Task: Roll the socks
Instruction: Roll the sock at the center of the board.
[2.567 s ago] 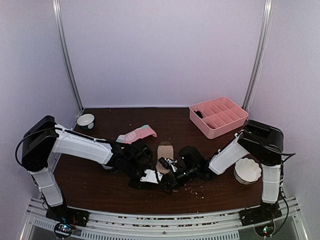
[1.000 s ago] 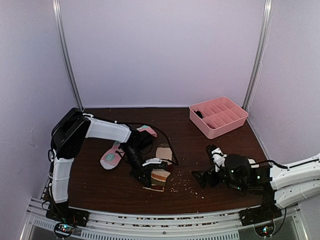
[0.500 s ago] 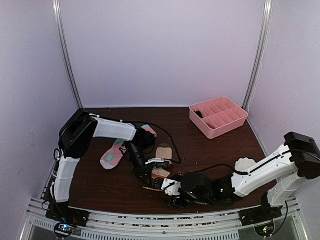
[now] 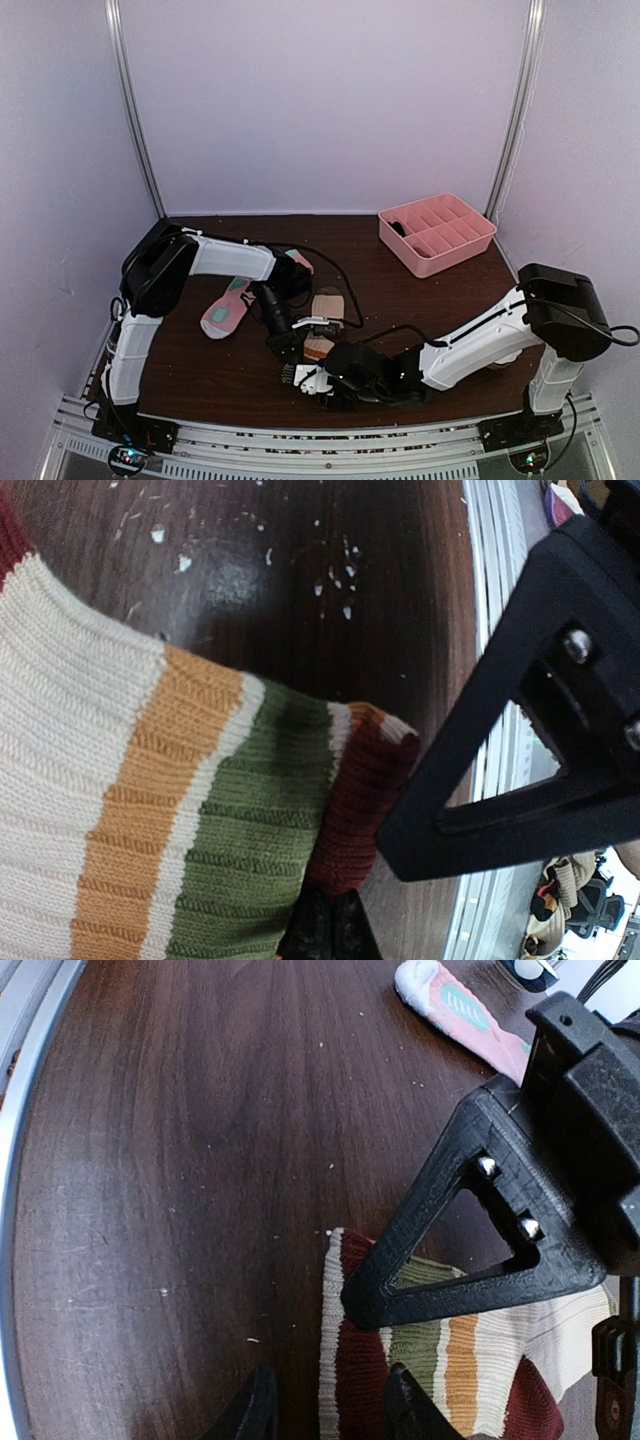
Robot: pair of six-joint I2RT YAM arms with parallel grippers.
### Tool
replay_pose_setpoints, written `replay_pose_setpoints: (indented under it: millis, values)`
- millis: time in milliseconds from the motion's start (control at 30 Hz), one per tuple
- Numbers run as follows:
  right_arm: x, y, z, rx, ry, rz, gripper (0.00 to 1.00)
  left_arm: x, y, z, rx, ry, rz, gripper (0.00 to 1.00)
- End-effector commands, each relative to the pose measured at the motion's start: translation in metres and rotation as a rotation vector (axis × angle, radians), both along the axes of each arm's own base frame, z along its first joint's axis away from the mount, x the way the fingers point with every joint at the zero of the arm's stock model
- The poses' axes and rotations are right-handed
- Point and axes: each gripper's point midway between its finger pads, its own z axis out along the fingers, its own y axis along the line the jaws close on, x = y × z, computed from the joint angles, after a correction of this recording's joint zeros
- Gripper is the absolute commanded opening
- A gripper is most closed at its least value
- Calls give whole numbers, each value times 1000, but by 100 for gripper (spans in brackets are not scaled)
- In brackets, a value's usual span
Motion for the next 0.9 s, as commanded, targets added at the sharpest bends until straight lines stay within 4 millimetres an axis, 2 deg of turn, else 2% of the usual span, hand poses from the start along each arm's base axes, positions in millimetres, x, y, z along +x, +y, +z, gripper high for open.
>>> replay_pose_setpoints:
  millis: [0,200,400,433,533,600,700,867]
  values:
    - [9,4,-2,-16,-9,-4,36,5,16,-29,92,-49,-42,0]
    - [14,-1,-15,-49,-4,-22,33,3,18,-31,97,-39,-50,0]
    - [12,-12,-28,-64,44,-53,17,1,19,-30,87,-39,-56,2]
    - [12,-14,-30,-63,57,-60,14,1,19,-29,84,-39,-57,5]
    - [10,-20,-36,-58,112,-92,6,1,19,-23,57,-58,-58,23]
    - [10,-24,-41,-53,167,-115,1,1,20,-18,27,-82,-55,31]
    - [4,-31,-48,-37,270,-137,0,10,18,-4,-46,-150,-21,51]
    - [-11,-40,-55,17,436,-137,0,28,11,26,-220,-289,36,56]
